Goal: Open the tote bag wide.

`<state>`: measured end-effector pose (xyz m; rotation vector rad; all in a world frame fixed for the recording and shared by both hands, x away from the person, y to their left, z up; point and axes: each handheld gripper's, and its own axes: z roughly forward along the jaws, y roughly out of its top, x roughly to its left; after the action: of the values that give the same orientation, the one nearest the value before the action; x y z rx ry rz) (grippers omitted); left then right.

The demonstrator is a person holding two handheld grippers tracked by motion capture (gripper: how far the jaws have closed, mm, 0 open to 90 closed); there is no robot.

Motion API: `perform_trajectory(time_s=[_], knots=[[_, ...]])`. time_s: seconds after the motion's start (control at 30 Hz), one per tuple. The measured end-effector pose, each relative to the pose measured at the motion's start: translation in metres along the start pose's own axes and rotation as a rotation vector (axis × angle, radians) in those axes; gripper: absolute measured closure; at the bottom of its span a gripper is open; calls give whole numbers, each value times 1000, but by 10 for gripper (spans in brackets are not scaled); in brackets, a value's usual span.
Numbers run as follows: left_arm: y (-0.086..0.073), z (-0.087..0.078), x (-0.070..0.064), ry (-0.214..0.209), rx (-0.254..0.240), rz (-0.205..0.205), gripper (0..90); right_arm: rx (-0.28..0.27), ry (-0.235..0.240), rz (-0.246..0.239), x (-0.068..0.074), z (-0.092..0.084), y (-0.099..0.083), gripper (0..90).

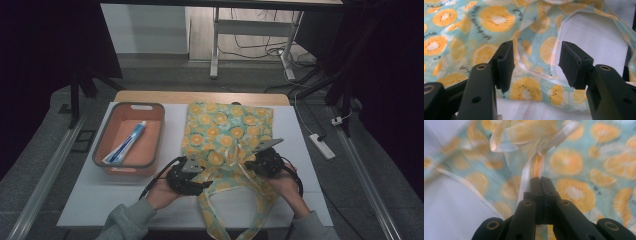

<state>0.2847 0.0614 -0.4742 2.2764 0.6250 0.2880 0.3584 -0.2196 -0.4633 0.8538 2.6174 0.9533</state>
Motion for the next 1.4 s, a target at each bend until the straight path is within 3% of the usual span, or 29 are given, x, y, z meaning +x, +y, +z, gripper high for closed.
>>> perform_trajectory(time_s=[0.17,0.3,0.4,0.43,0.6,0.83,1.1,1.23,1.4], knots=[[9,12,-10,-8,14,47,456,-121,17,2,5,-25,15,896],[22,38,-23,-18,58,116,449,-147,15,13,2,-28,19,896],[25,49,-25,-18,80,133,433,-144,16,28,-2,-25,17,896],[27,60,-26,-29,94,129,430,-146,20,31,-3,-25,16,896],[27,82,-22,-39,134,115,406,-150,22,38,-5,-25,15,896],[29,95,-18,-81,144,84,404,-147,23,45,-6,-24,14,895],[29,100,-12,-107,150,45,522,-157,19,48,-8,-25,14,895],[29,100,-9,-103,148,36,633,-157,18,49,-8,-26,13,895],[28,98,-6,-119,156,36,843,-164,15,52,-9,-28,13,895]])
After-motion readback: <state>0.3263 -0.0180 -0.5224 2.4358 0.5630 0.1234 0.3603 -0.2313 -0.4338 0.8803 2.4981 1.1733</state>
